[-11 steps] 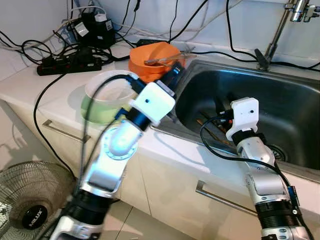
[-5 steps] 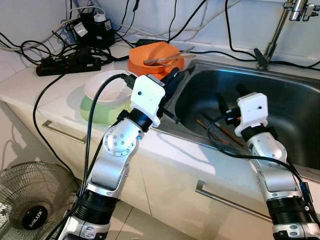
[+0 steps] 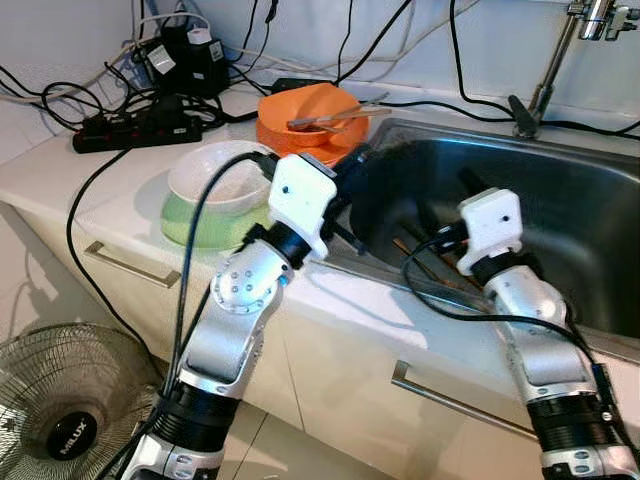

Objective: Kitchen organization

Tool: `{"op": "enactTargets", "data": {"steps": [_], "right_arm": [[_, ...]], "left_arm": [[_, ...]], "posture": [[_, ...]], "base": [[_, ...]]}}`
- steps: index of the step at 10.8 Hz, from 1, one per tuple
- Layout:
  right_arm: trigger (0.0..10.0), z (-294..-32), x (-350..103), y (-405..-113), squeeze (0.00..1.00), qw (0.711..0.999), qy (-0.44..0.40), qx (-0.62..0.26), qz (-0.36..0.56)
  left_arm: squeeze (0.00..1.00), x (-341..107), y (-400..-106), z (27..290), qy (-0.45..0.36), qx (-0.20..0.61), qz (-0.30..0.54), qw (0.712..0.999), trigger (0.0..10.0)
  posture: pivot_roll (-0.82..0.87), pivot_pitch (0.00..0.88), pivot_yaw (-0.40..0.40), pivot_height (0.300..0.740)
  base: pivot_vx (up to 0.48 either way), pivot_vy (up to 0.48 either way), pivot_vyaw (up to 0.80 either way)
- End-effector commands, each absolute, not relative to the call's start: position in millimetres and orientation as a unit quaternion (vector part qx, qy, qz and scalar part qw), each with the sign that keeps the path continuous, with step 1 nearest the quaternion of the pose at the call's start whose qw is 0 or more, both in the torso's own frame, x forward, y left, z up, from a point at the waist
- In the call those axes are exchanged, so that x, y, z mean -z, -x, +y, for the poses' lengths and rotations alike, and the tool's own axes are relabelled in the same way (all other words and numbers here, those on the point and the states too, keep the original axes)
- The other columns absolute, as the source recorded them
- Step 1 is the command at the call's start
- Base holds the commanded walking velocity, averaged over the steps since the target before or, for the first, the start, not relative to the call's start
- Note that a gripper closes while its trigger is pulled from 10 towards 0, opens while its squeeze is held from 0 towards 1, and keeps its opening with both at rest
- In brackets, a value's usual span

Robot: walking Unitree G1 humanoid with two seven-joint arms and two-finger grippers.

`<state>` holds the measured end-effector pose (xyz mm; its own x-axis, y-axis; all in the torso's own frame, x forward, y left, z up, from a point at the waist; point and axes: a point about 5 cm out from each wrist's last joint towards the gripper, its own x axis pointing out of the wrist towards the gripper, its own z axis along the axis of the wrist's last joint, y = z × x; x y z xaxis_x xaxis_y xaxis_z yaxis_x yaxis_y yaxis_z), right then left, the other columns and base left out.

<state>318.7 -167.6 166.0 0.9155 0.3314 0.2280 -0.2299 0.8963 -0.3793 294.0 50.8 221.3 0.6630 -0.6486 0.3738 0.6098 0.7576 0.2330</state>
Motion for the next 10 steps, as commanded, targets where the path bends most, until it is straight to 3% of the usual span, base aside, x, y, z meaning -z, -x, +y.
{"op": "enactTargets", "data": {"steps": [1, 10], "right_arm": [[10.0, -162.5, -171.8, -317.9, 0.0, 0.959, 0.176, -0.156, -0.161], [10.0, -151.0, -166.2, -319.1, 0.0, 0.96, 0.166, -0.165, -0.154]], "left_arm": [[0.0, -217.1, -293.7, 50.2, -0.038, 0.354, -0.21, 0.911, 10.0], [0.0, -200.5, -279.4, 34.5, -0.011, 0.446, -0.155, 0.882, 10.0]], "posture": [[0.03, 0.0, 0.105, 0.74], [0.04, 0.0, 0.101, 0.74]], "base": [[0.0, 0.0, 0.0], [0.0, 0.0, 0.0]]}}
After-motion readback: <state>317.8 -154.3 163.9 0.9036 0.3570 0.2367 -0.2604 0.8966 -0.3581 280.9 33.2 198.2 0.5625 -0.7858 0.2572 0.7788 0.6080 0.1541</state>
